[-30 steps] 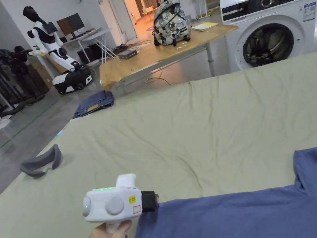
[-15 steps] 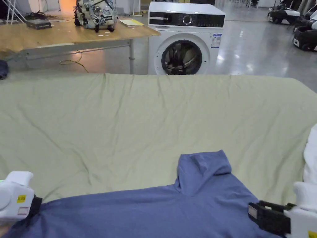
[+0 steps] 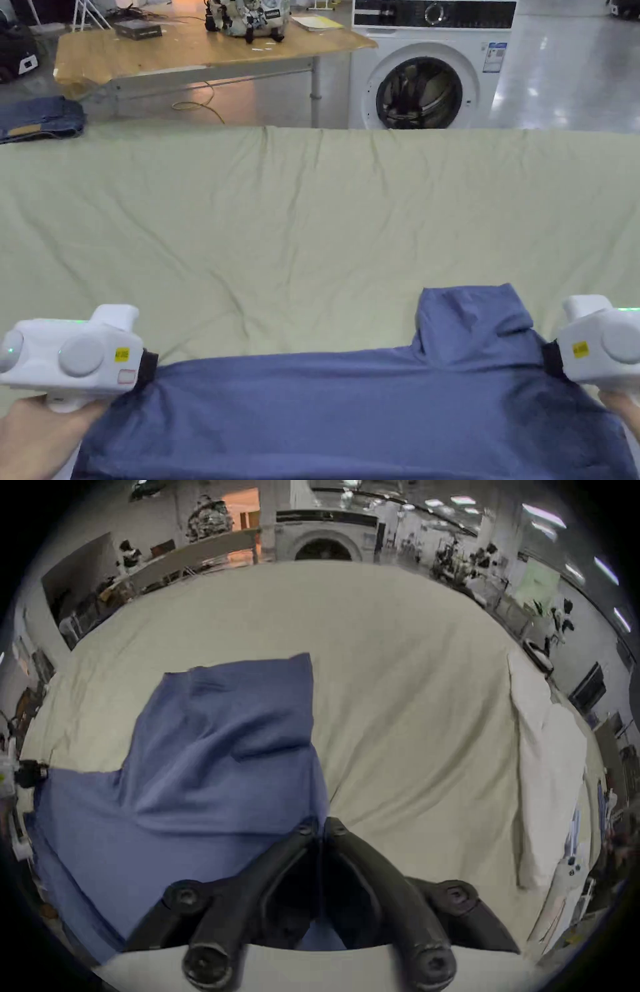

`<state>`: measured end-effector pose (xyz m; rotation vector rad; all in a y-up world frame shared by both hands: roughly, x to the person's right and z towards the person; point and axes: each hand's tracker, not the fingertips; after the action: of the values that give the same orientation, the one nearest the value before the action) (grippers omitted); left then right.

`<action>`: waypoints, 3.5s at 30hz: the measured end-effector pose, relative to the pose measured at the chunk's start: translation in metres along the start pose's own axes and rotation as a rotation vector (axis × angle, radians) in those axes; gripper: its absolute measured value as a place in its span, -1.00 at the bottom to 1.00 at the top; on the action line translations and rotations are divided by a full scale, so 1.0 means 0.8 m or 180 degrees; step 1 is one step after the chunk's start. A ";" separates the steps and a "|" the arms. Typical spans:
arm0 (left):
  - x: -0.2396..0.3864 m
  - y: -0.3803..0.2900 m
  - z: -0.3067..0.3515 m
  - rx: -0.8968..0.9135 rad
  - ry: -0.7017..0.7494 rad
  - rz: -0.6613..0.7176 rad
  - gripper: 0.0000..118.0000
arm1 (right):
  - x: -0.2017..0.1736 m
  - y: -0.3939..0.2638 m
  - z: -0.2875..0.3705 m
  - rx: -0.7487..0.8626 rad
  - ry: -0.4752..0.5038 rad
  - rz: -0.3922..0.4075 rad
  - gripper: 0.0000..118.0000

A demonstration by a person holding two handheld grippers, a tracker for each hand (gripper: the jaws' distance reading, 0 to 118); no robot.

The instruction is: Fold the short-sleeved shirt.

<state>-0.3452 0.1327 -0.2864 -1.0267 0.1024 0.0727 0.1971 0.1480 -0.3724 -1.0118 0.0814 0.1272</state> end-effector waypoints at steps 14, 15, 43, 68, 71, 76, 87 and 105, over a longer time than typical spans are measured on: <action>-0.054 -0.199 0.208 0.0654 -0.0592 0.0366 -0.99 | 0.044 -0.233 0.226 0.0756 0.0312 -0.0329 -0.98; -0.055 -0.210 0.205 0.0594 -0.0613 0.0346 -0.99 | 0.042 -0.249 0.224 0.0732 0.0310 -0.0372 -0.98; 0.003 -0.230 0.334 0.2257 -0.0628 0.0306 -1.00 | -0.041 -0.230 0.297 0.1896 0.0740 -0.0374 -1.00; -0.122 -0.270 0.064 0.0465 -0.2310 0.2250 -0.84 | 0.001 -0.250 0.273 0.1550 0.0987 -0.0661 -1.00; -0.129 -0.255 0.104 0.0920 -0.2232 0.2484 -0.85 | 0.005 -0.249 0.276 0.1557 0.0944 -0.0623 -1.00; -0.179 -0.202 0.190 0.1255 -0.1720 0.2197 -0.86 | 0.009 -0.249 0.270 0.1560 0.0951 -0.0651 -1.00; 0.026 -0.144 0.170 0.0846 -0.1866 0.1313 -0.86 | -0.008 -0.257 0.265 0.1459 0.1092 -0.0793 -1.00; 0.151 -0.145 0.078 0.0387 -0.2050 0.0903 -1.00 | 0.032 -0.254 0.247 0.1347 0.0894 -0.1043 -1.00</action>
<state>-0.2098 0.1277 -0.1699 -0.8211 -0.3322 0.6416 0.2531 0.2111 -0.1005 -0.6028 0.1887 -0.3221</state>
